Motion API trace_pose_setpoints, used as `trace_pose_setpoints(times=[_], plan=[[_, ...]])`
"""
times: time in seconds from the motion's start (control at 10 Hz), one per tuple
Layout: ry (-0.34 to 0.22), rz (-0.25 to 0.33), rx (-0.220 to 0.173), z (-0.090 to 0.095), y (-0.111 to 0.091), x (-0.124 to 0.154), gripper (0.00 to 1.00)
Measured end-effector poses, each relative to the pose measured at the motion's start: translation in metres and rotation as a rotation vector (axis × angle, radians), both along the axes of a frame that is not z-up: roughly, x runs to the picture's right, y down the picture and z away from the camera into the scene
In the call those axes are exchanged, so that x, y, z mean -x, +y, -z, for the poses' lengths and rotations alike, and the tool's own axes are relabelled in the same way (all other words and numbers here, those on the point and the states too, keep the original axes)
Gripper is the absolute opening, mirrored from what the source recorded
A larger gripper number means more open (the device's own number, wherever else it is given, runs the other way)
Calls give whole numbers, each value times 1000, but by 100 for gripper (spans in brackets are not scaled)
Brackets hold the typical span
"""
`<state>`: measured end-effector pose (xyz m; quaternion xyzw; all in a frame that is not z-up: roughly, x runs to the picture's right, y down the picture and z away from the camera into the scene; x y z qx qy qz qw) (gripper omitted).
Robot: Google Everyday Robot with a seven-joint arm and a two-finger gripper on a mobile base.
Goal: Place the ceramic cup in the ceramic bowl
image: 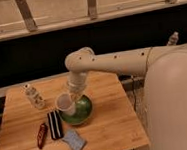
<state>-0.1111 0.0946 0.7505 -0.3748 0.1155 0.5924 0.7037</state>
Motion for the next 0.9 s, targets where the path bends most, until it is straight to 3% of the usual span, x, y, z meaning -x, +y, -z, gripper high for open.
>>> trace_pose_setpoints(times=[0.1, 0.2, 0.9], plan=[[0, 0, 0, 0, 0, 0, 76], [0, 0, 0, 0, 0, 0, 80], [1, -1, 0, 0, 0, -1, 80]])
